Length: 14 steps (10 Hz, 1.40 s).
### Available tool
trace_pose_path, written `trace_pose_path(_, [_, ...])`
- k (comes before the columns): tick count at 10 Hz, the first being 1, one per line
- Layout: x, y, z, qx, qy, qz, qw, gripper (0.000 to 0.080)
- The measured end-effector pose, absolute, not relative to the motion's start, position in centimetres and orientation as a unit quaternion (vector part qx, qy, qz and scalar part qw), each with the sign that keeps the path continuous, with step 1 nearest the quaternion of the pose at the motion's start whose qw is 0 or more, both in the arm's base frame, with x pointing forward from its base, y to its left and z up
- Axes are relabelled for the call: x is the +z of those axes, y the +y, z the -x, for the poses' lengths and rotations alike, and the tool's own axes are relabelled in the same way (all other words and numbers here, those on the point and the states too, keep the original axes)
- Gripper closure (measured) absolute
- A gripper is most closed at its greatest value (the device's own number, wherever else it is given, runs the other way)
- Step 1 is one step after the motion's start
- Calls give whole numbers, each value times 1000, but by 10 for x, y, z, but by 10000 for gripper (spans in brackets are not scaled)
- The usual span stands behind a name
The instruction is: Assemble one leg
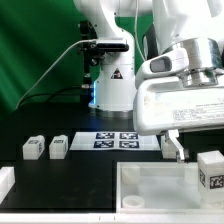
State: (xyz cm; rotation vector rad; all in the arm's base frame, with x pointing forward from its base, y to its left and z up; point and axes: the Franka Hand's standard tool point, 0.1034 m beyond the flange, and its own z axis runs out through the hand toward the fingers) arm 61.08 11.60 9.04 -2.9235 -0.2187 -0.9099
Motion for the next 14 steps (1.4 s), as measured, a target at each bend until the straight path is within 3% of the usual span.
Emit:
trace_pose_path(3, [90, 115, -611, -290, -70, 954, 36, 150])
trace_pose_path(6, [115, 112, -630, -230, -65, 970, 44, 150])
trace_pose_path(11, [97, 115, -626, -11, -71, 995, 65, 150])
trace_pose_path(14, [88, 118, -632, -12, -67, 996, 66, 150])
